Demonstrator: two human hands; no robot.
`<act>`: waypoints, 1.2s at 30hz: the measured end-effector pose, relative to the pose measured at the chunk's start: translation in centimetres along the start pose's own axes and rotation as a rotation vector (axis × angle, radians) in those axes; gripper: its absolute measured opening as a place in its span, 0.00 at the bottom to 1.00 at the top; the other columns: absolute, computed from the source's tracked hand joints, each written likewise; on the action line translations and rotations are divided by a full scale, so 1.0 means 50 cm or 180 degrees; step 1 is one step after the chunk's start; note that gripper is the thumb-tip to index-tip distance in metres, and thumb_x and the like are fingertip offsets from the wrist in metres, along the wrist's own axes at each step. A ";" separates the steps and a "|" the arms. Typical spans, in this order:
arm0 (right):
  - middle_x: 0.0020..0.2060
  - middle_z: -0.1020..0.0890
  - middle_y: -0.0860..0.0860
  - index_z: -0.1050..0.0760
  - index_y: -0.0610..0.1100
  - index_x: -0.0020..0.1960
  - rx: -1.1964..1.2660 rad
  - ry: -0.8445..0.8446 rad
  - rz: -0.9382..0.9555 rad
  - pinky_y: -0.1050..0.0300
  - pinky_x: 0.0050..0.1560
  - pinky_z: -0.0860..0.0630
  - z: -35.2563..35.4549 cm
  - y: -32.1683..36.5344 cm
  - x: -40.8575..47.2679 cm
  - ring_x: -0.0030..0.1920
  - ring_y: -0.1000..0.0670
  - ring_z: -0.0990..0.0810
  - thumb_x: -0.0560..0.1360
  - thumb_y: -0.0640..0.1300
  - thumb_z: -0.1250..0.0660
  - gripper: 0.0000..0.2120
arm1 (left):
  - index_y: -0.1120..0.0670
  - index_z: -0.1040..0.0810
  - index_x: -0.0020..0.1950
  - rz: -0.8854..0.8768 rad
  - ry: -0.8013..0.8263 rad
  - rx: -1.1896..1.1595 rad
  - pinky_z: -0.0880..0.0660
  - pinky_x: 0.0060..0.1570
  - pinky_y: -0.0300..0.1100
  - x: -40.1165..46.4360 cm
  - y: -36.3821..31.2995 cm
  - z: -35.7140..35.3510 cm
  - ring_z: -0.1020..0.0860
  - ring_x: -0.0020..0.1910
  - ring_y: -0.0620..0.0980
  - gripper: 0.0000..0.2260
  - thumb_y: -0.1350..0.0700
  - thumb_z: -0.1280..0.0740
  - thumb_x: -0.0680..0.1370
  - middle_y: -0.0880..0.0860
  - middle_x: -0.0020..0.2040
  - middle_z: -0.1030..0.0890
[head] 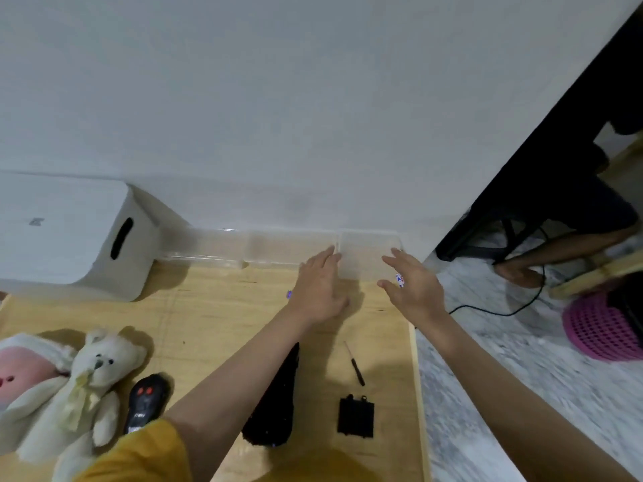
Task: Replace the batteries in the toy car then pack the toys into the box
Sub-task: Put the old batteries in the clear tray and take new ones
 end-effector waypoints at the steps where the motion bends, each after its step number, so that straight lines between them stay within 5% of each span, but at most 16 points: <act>1: 0.71 0.31 0.55 0.26 0.49 0.66 -0.0035 0.0092 0.0011 0.57 0.61 0.31 -0.003 -0.009 0.007 0.70 0.55 0.32 0.73 0.46 0.29 0.22 | 0.55 0.42 0.76 -0.0069 0.0023 0.0092 0.52 0.74 0.56 0.019 -0.003 -0.006 0.48 0.76 0.52 0.34 0.54 0.30 0.73 0.52 0.78 0.47; 6: 0.72 0.34 0.55 0.28 0.51 0.68 -0.0419 0.0137 0.0461 0.57 0.47 0.21 -0.033 -0.048 0.034 0.57 0.54 0.20 0.73 0.46 0.30 0.24 | 0.55 0.42 0.76 -0.0344 -0.0018 0.0381 0.56 0.73 0.56 0.087 -0.001 -0.032 0.49 0.77 0.50 0.32 0.57 0.32 0.74 0.51 0.79 0.49; 9: 0.68 0.27 0.51 0.23 0.49 0.63 -0.0337 -0.0196 0.0709 0.61 0.34 0.22 -0.046 -0.060 0.041 0.42 0.54 0.16 0.70 0.43 0.26 0.21 | 0.54 0.37 0.74 -0.0520 -0.0183 0.0504 0.52 0.73 0.57 0.112 0.011 -0.045 0.45 0.76 0.52 0.30 0.56 0.31 0.74 0.51 0.78 0.44; 12: 0.65 0.23 0.49 0.20 0.47 0.59 -0.0213 -0.0474 0.0899 0.61 0.28 0.22 -0.063 -0.070 0.042 0.39 0.54 0.16 0.69 0.42 0.25 0.19 | 0.56 0.30 0.70 -0.0643 -0.0399 0.0615 0.46 0.71 0.58 0.123 0.021 -0.055 0.38 0.74 0.55 0.28 0.56 0.29 0.71 0.54 0.75 0.37; 19: 0.63 0.22 0.49 0.19 0.46 0.56 0.0157 -0.0808 0.0981 0.62 0.28 0.22 -0.083 -0.081 0.043 0.37 0.56 0.16 0.72 0.47 0.32 0.13 | 0.59 0.23 0.62 -0.0818 -0.0686 0.0742 0.34 0.65 0.59 0.125 0.029 -0.078 0.28 0.67 0.58 0.26 0.54 0.24 0.66 0.59 0.69 0.28; 22: 0.63 0.22 0.50 0.18 0.46 0.55 0.0312 -0.0873 0.0905 0.63 0.26 0.24 -0.086 -0.079 0.042 0.31 0.58 0.20 0.72 0.48 0.33 0.14 | 0.59 0.23 0.62 -0.0809 -0.0766 0.0759 0.34 0.65 0.57 0.123 0.027 -0.086 0.29 0.67 0.57 0.26 0.53 0.25 0.67 0.58 0.69 0.28; 29: 0.63 0.23 0.51 0.19 0.47 0.55 0.0496 -0.0883 0.0800 0.63 0.27 0.24 -0.094 -0.083 0.041 0.32 0.55 0.18 0.72 0.49 0.33 0.14 | 0.57 0.24 0.63 -0.0963 -0.0757 0.0915 0.32 0.64 0.56 0.124 0.037 -0.083 0.27 0.66 0.56 0.24 0.47 0.35 0.71 0.56 0.69 0.27; 36: 0.63 0.23 0.51 0.19 0.46 0.55 0.0486 -0.0893 0.0828 0.60 0.25 0.23 -0.092 -0.089 0.042 0.31 0.54 0.18 0.72 0.49 0.32 0.14 | 0.58 0.23 0.63 -0.1053 -0.0833 0.0989 0.30 0.62 0.56 0.126 0.045 -0.086 0.26 0.65 0.56 0.23 0.46 0.34 0.72 0.57 0.68 0.26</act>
Point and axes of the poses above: each hand's wrist, its own x-axis towards the middle knuckle, its own z-axis out of the back of the hand, y = z × x, the point moved 1 cm from there along x, towards the middle knuckle
